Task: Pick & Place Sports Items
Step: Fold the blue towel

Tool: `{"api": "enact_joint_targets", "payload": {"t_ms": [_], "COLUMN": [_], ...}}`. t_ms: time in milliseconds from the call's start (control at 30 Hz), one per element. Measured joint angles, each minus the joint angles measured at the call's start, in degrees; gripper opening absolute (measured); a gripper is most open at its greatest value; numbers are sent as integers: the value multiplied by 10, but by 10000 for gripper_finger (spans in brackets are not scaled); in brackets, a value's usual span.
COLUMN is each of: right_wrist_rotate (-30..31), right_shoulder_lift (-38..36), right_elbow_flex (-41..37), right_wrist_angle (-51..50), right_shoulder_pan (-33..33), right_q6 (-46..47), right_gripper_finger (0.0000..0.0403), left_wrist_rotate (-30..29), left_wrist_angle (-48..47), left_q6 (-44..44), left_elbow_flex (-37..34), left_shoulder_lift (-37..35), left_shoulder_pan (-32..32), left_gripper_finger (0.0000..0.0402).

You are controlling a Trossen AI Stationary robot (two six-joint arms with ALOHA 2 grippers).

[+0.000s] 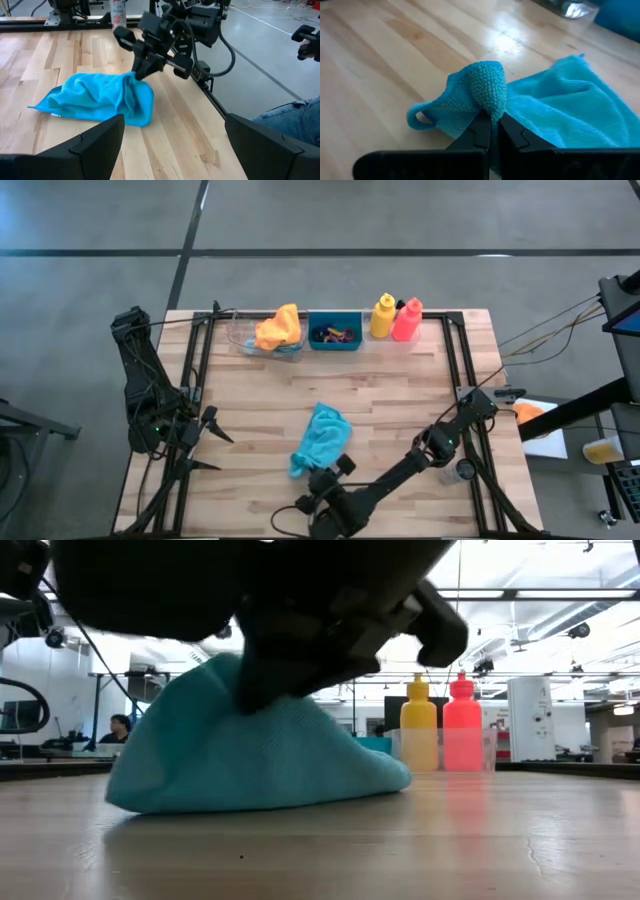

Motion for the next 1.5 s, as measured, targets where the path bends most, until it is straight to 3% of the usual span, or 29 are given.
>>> {"api": "enact_joint_targets", "payload": {"t_ms": [667,1067,1500], "right_wrist_rotate": [-20,-41,-58], "right_shoulder_lift": [-25,-52,-95], "right_elbow_flex": [0,-2,-59], "right_wrist_angle": [-244,-274,-272], "right_shoulder_pan": [10,-10,-42], "right_q6": [284,288,250], "right_gripper_finger": [8,8,8], "left_wrist_rotate": [0,0,0], "left_wrist_angle": [-1,1,3], "left_q6": [2,2,2], "left_elbow_flex": [0,-5,-18], "left_shoulder_lift": [0,0,0], "left_shoulder_pan": [0,0,0], "left_gripper_finger": [351,351,351]}}
